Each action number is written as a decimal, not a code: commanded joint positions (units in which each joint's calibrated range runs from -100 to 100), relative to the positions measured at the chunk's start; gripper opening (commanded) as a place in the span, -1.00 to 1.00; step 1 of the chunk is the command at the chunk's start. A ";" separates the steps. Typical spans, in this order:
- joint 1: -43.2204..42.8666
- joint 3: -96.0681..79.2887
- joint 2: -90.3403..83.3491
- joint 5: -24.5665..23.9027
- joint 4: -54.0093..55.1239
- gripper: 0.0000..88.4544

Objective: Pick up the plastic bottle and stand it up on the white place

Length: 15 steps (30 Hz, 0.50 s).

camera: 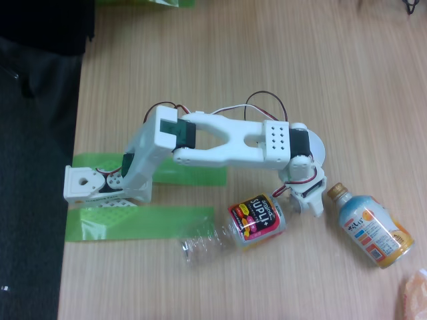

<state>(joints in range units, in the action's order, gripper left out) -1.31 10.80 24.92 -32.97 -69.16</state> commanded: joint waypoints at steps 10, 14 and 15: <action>0.34 0.65 1.67 -0.23 1.69 -0.36; 0.57 0.65 1.67 -0.23 2.81 -0.38; 0.57 0.74 1.67 -0.23 2.81 -0.42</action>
<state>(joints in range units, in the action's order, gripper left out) -1.23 10.80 27.10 -32.97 -66.86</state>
